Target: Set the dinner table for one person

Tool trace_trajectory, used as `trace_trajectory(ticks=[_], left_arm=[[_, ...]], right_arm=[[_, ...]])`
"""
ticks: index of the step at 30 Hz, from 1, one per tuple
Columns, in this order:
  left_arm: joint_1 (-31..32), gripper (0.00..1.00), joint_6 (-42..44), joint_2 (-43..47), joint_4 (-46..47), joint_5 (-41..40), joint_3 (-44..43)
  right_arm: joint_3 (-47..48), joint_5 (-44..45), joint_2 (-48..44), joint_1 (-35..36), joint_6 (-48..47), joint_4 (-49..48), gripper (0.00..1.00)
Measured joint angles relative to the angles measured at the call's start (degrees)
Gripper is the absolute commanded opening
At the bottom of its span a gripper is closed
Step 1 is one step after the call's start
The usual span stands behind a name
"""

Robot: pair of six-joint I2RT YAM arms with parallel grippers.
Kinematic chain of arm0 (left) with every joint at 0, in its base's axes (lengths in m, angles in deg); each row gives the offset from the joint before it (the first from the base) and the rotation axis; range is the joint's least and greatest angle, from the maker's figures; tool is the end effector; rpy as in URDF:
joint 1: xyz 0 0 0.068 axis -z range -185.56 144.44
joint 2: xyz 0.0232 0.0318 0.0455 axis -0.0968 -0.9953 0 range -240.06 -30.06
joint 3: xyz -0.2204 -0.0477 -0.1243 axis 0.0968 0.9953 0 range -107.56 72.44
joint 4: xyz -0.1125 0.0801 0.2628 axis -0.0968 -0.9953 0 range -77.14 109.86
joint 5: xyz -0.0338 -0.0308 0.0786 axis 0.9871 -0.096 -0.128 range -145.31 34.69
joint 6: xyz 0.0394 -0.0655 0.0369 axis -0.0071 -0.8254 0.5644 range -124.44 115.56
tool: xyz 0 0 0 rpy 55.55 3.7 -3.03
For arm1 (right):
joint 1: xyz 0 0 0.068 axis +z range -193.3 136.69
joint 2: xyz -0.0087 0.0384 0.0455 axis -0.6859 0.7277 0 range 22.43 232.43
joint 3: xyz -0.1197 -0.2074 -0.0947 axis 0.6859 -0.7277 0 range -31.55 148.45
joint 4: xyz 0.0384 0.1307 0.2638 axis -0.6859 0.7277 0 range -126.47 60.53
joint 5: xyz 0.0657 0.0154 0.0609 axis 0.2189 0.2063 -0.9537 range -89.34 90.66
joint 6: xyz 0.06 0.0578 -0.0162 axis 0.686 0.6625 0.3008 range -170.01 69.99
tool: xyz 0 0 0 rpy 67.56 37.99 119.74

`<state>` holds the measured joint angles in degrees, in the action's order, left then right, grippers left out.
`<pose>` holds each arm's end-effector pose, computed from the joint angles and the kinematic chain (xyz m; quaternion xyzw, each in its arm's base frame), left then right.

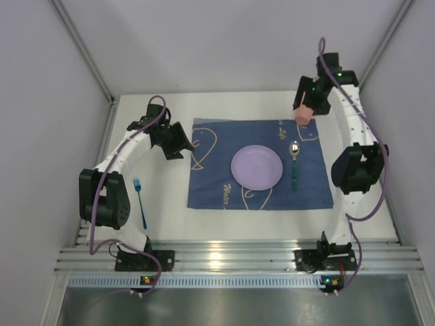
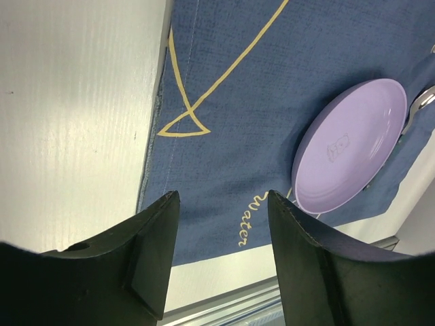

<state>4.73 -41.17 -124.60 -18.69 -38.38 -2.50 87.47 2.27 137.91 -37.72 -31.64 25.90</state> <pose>0.3923 -0.0933 0.1991 -0.1783 0.9352 -0.2381 0.1925 0.4798 0.0449 0.2878 0.1110 0.9567 0.0426 0.2656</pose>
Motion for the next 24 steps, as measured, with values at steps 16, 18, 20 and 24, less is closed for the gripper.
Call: trace_trajectory(ticks=[16,18,20,24], left_arm=[[0.55,0.58,-0.9,-1.79,3.02,0.76,0.59],[0.55,0.57,-0.96,-2.6,4.0,1.29,0.61],[0.55,0.57,-1.09,-3.56,5.09,1.86,0.61],[0.55,0.56,-1.09,-6.19,6.34,3.32,0.5]], right_arm=[[14.64,-25.0,21.35,-16.74,14.43,-26.58,0.87],[14.64,-25.88,22.47,-16.76,16.68,-30.69,0.89],[14.64,-25.9,23.04,-16.98,18.8,-34.8,0.89],[14.97,-24.85,23.96,-17.64,22.77,-41.53,0.89]])
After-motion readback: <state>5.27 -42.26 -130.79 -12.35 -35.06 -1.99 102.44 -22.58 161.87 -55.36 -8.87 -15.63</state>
